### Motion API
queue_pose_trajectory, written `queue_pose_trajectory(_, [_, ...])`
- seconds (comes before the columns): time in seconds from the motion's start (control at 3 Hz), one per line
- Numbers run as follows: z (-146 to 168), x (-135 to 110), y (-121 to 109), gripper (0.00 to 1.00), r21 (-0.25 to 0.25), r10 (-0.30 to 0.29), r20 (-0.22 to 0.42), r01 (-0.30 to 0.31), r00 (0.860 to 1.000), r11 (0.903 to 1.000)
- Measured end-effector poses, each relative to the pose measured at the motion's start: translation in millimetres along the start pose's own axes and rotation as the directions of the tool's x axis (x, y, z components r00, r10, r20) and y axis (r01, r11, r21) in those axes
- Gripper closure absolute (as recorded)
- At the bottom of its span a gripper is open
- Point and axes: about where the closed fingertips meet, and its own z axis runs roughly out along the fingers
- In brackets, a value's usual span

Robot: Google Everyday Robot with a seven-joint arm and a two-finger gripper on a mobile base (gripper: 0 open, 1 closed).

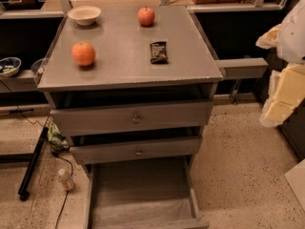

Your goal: Place orange into bottom drawer

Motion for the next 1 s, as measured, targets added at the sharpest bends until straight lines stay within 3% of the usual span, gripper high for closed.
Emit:
queue_pose_trajectory(0.33, [9.4,-14.1,-11.6,0.00,-0.030,-0.012,0.069,0.015,0.998,0.9994])
queue_pose_trajectory(0.67, [31.2,-33.5,-21.2,0.00,-0.096,-0.020,0.166,0.036,0.986,0.9947])
queue_pose_trajectory(1.0, [43.7,-46.0,-24.7,0.00,-0.127,-0.028,0.209,0.055,0.977,0.9903])
